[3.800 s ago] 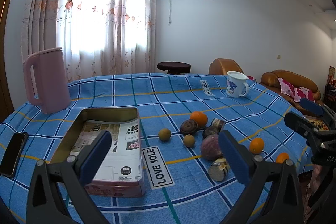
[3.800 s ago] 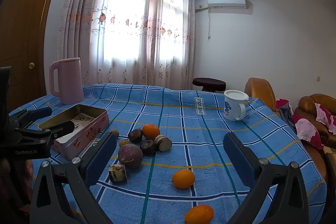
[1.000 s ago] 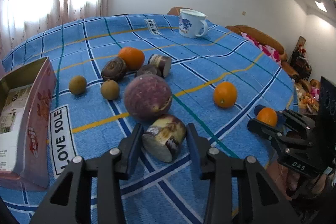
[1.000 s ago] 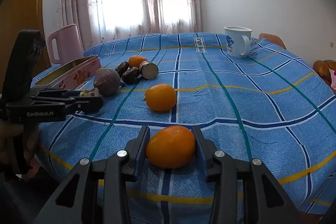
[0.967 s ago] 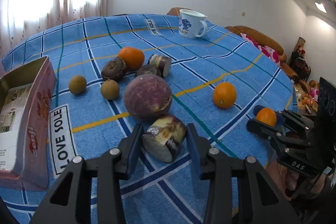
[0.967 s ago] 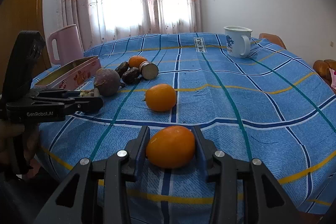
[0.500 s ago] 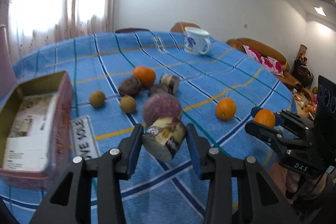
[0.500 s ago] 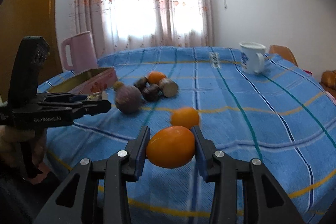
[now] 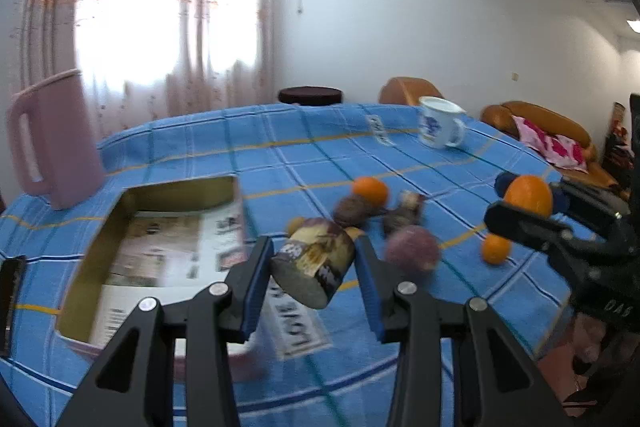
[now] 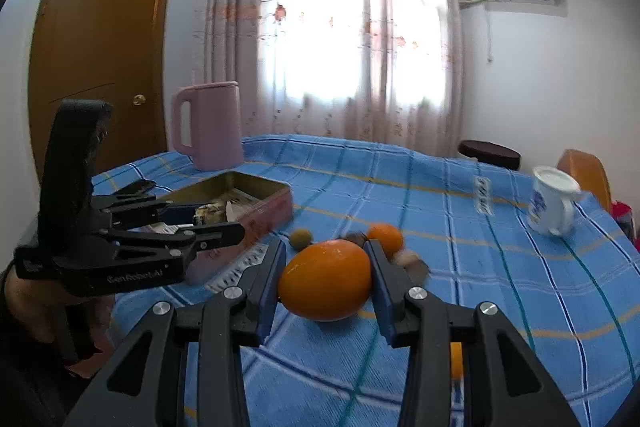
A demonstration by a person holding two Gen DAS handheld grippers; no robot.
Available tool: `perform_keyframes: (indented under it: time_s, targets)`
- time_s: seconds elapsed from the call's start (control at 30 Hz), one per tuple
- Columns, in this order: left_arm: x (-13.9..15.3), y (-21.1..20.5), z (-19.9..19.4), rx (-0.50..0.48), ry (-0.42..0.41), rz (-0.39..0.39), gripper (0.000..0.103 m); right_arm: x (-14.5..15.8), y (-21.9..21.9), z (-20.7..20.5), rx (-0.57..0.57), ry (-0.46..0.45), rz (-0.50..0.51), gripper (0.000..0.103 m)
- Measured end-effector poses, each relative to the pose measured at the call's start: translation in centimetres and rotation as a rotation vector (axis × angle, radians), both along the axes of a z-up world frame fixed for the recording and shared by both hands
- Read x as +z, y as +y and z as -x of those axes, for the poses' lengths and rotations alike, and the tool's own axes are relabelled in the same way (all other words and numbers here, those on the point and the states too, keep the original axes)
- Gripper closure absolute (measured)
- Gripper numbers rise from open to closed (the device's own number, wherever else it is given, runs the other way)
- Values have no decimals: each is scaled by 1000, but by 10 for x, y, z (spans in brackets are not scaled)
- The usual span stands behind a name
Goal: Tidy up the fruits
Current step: 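Carry the can and the orange over the open tin box with both tools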
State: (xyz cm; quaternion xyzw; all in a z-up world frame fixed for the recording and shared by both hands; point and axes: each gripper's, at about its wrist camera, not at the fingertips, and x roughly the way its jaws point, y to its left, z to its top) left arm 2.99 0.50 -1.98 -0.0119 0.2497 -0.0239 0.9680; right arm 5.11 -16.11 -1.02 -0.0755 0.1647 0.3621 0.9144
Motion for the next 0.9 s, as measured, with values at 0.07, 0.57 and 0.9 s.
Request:
perform_keyframes:
  time_s: [0.07,0.57,0.9]
  targets:
    - [3,13,0,27,-6,8,60,6,11,-4,23,-5,0,61]
    - [-1,72,-14,157,15,4,60,39,92,-39,160,1,29,61]
    - [-2,95,-22,198,38,-14,60,21,139,-54,205,54,59,61]
